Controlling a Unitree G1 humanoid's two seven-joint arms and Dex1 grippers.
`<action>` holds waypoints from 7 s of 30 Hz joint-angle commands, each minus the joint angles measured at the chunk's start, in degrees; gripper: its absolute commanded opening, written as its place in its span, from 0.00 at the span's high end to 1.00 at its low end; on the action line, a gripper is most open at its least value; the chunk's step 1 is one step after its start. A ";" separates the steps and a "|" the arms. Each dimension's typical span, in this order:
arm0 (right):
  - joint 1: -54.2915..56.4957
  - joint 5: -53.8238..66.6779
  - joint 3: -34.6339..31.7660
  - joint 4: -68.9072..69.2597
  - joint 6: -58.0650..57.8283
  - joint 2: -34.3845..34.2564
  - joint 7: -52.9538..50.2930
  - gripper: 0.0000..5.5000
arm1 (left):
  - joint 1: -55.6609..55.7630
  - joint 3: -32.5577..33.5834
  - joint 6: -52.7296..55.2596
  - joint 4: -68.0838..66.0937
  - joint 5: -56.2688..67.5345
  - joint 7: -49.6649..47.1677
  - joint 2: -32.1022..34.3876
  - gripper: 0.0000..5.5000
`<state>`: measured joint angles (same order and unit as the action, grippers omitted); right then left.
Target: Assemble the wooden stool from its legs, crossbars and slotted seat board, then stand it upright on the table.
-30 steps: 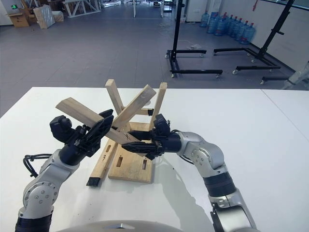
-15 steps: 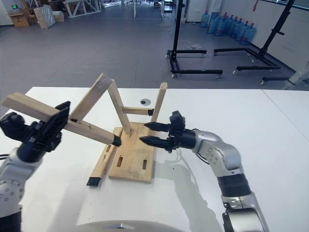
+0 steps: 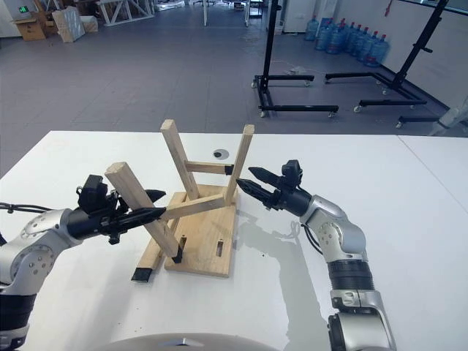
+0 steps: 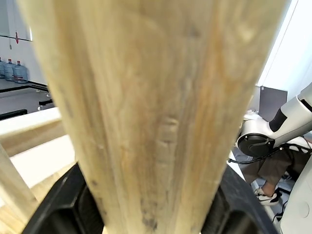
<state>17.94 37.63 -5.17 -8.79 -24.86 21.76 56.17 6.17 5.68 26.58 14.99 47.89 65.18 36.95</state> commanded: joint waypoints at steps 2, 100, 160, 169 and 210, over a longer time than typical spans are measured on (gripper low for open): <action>1.89 -1.66 -0.75 -2.10 1.13 0.67 0.15 0.27 | 4.82 -0.43 -0.92 -3.14 -3.14 1.97 1.22 0.62; -10.53 0.89 -2.08 10.41 -5.91 -6.50 -10.89 0.27 | -14.85 -9.17 20.95 8.43 -35.09 -49.29 -17.05 0.20; 11.38 32.32 -4.85 15.00 -19.07 -13.56 -7.50 0.27 | 6.11 0.99 7.67 5.53 16.07 -15.66 -11.70 0.63; 13.02 29.26 -1.55 13.40 -16.33 -16.93 -7.08 0.27 | 8.05 -1.37 10.50 2.34 13.52 -11.05 -10.82 0.63; 0.45 9.39 -0.83 3.48 -5.04 7.53 25.17 0.63 | -3.82 19.32 6.57 10.41 18.84 -24.45 -9.10 0.21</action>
<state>20.49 46.81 -7.26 -7.58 -28.86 29.41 80.22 2.60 24.18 32.41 26.59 66.92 41.56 26.04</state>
